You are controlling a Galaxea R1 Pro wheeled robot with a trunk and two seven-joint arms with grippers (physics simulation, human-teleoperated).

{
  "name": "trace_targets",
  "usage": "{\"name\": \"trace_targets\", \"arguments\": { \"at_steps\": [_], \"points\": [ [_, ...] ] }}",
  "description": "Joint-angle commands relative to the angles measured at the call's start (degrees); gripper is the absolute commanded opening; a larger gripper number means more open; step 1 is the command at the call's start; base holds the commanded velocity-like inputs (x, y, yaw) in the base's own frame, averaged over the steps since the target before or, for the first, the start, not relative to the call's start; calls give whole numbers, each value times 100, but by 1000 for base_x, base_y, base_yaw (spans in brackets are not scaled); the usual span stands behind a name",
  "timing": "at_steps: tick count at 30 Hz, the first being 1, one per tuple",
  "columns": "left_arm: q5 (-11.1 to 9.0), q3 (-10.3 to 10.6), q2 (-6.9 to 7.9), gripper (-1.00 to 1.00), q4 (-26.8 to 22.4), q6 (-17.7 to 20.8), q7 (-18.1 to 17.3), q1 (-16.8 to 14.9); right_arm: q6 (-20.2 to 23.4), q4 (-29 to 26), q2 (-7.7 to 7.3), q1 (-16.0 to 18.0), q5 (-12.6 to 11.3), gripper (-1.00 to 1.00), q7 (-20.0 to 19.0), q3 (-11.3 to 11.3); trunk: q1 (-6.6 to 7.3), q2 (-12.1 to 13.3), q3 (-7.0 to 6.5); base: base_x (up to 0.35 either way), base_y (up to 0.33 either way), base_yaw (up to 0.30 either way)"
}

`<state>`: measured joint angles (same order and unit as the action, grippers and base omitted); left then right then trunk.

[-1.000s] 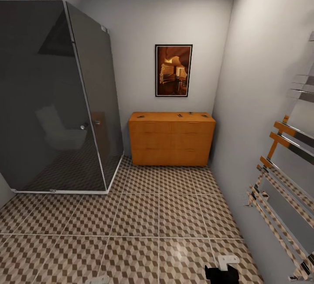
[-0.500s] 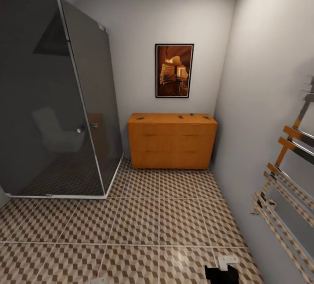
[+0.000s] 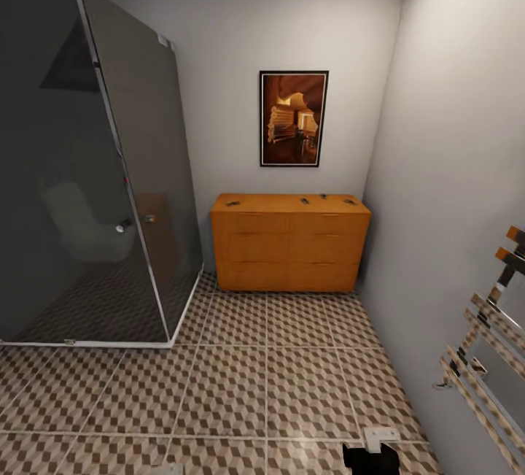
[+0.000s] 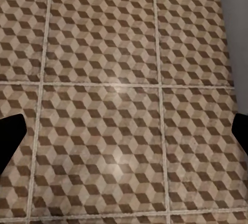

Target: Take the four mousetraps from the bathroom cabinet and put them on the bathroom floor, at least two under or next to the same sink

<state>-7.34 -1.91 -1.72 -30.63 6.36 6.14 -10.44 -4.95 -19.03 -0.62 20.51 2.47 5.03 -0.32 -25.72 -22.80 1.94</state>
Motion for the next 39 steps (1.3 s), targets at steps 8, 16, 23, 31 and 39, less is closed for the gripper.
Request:
{"name": "trace_targets", "arguments": {
  "at_steps": [8,16,23,31,39],
  "points": [
    [-57,-11,-4,100,-11,32,10,-2,-22,4,0,5,25,100,15,-3,-7,-12,13,326,0,0],
    [-57,-11,-4,100,-13,32,10,-2,-41,4,0,5,25,100,19,-3,-7,-12,13,326,0,0],
    [-57,-11,-4,100,-12,15,7,-2,-112,4,-3,4,25,100,30,-3,-7,-12,13,286,0,0],
    [-58,-13,-9,100,-7,-5,2,-2,-128,4,0,5,25,100,28,-3,-7,-12,13,76,0,0],
    [-56,83,-10,100,-4,17,24,-2,-129,4,0,5,25,100,27,-3,-7,-12,13,248,-30,0]
  ]
}}
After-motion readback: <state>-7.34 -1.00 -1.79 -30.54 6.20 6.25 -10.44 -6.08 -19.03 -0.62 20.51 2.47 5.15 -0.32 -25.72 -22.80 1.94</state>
